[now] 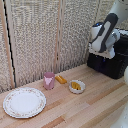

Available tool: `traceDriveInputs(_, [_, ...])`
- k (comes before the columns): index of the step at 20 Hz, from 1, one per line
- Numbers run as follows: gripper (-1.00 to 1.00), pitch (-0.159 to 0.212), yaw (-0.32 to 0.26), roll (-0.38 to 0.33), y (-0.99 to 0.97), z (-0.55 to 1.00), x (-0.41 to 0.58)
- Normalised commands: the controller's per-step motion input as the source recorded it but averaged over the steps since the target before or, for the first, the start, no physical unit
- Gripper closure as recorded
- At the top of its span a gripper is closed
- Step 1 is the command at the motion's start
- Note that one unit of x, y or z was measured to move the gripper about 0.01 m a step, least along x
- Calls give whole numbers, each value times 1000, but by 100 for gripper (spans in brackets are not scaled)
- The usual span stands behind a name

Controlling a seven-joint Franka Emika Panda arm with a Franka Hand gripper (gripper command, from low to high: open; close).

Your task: Carefully navigate your gripper to the air fryer's handle. Confidently seize the handle using your gripper. Gradually bring the handle toward yourself to access the air fryer.

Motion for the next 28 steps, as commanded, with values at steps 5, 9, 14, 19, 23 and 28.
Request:
traceDriveInputs(5, [100,0,-163,240,469,65,0])
traceDriveInputs(9, [100,-11,-181,147,557,66,-19])
traceDriveInputs(14, [100,-36,-168,132,614,70,-51])
traceDriveInputs(19, [100,-87,-160,117,650,84,-110])
traceDriveInputs(23, [100,-139,-118,111,718,110,-234])
traceDriveInputs(28, [100,-131,-100,75,772,34,-235])
